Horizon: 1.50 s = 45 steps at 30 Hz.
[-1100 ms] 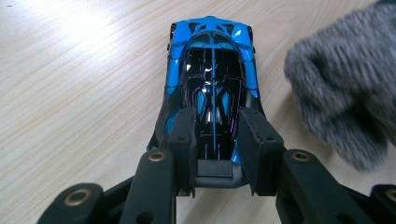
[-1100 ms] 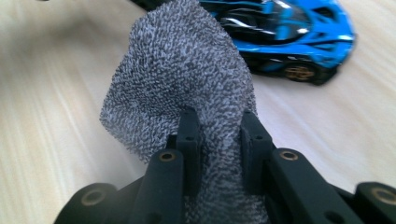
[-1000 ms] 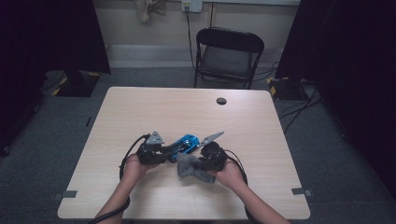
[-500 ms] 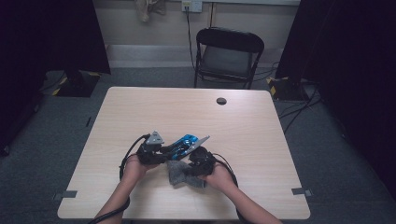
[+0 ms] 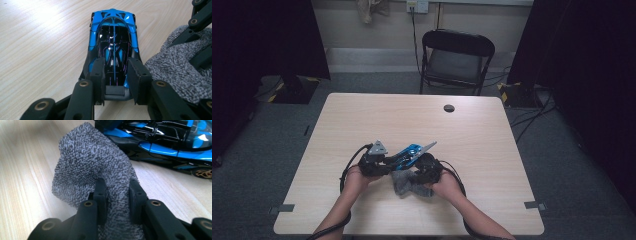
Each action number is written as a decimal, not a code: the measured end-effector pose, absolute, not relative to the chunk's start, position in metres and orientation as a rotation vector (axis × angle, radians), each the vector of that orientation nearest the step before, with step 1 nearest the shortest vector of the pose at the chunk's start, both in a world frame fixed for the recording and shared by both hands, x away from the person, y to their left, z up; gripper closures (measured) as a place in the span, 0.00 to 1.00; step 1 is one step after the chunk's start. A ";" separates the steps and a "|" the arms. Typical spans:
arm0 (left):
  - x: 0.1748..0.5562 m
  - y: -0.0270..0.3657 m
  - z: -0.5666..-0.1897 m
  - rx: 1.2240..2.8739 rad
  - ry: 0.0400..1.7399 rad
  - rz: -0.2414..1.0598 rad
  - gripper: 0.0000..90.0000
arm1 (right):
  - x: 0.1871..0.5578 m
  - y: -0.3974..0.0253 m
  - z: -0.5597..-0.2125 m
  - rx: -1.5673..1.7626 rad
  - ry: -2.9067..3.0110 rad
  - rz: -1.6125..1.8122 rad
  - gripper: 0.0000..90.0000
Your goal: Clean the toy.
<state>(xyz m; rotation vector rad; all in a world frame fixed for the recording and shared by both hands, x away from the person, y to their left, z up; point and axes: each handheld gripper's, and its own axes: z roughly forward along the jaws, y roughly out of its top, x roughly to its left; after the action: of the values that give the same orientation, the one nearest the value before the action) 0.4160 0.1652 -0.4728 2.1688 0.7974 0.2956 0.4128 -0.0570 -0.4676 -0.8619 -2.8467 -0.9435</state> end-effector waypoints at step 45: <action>0.416 0.165 -0.473 2.166 0.801 0.295 0.75 | 0.450 -0.099 -0.466 -1.113 -2.819 -0.912 0.81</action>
<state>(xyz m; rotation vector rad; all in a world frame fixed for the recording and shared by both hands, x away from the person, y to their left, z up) 0.4155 0.1653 -0.4729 2.1659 0.8013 0.2946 0.4499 -0.0992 -0.4661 -1.1126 -2.8193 -0.9120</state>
